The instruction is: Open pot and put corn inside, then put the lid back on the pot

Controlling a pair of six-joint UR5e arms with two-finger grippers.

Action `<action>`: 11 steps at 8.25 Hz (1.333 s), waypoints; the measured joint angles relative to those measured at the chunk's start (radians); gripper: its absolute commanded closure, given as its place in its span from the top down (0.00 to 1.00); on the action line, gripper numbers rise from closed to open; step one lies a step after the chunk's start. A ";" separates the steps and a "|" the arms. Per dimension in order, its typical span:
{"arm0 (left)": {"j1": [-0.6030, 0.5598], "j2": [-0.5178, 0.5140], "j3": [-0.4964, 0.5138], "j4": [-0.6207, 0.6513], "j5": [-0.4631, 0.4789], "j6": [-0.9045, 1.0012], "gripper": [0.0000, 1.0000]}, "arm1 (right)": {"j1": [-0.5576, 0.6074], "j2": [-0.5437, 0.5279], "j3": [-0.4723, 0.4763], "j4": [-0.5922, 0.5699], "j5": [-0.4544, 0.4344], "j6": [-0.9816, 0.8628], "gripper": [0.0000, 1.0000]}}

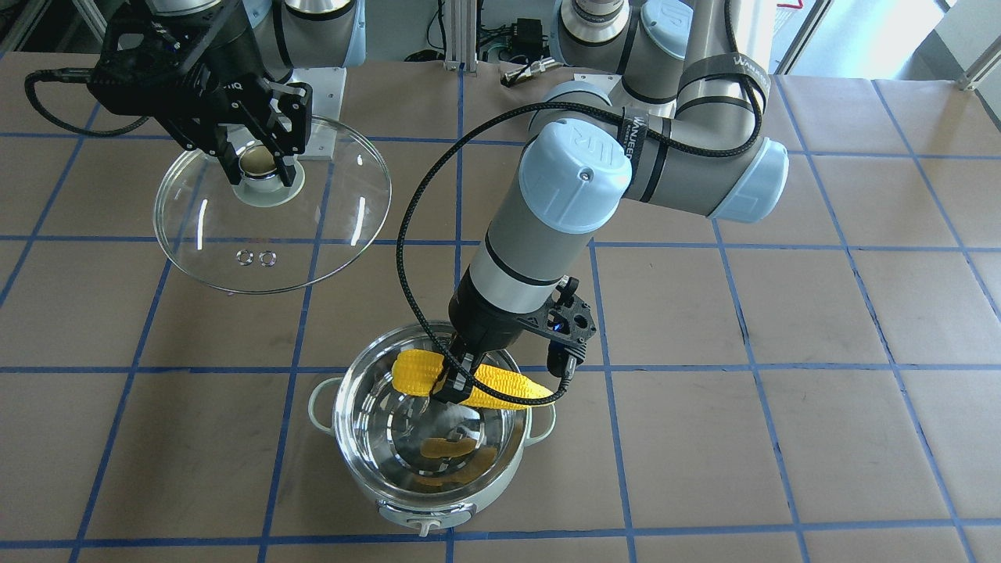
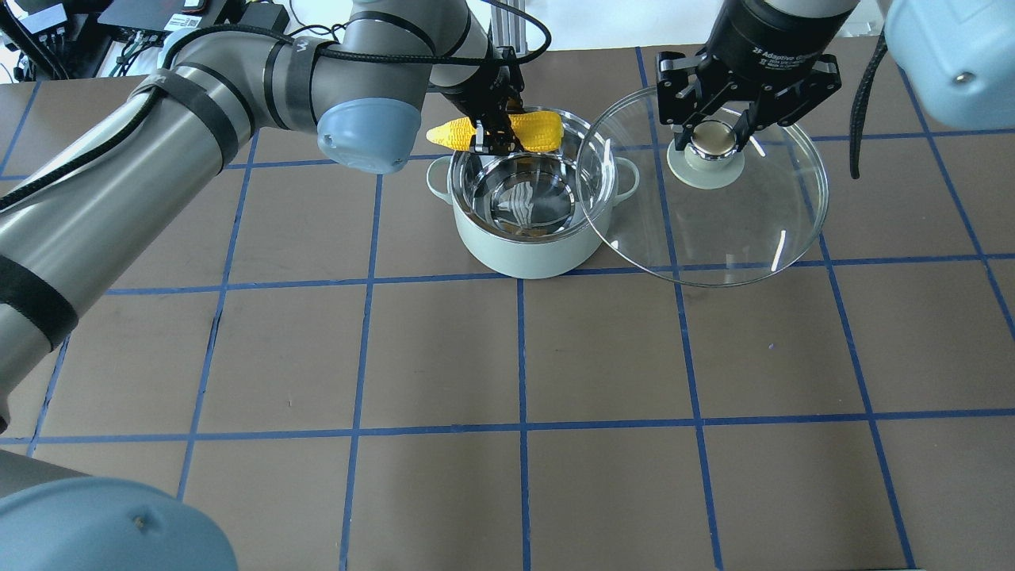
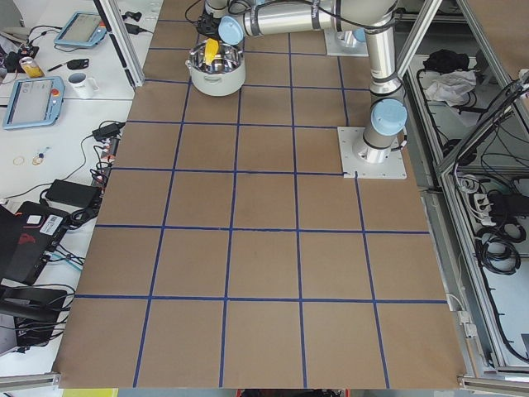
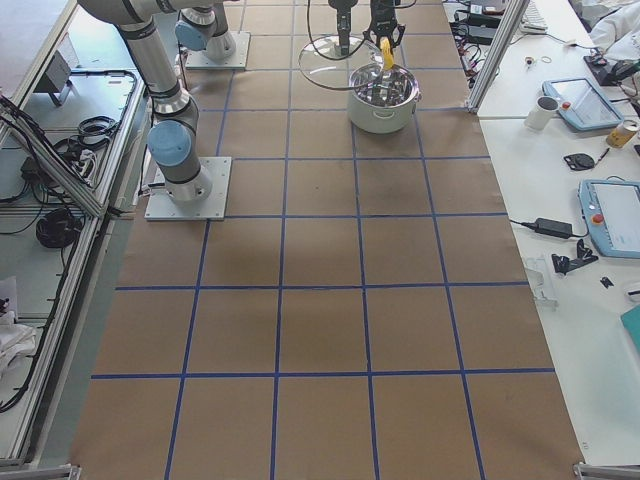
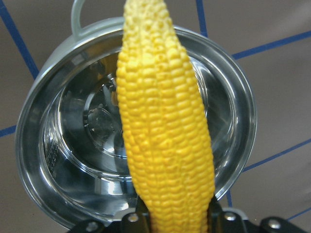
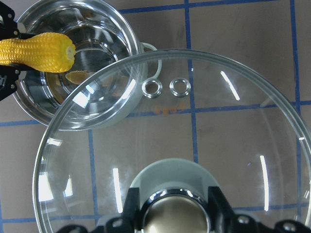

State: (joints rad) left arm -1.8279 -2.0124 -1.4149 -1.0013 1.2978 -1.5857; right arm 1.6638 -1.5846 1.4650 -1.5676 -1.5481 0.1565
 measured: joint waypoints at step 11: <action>-0.053 -0.091 -0.009 0.190 0.000 -0.038 0.52 | -0.004 0.001 -0.001 0.000 -0.002 -0.002 0.53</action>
State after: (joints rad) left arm -1.8806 -2.1030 -1.4243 -0.8113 1.2981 -1.6238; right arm 1.6600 -1.5835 1.4636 -1.5679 -1.5502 0.1549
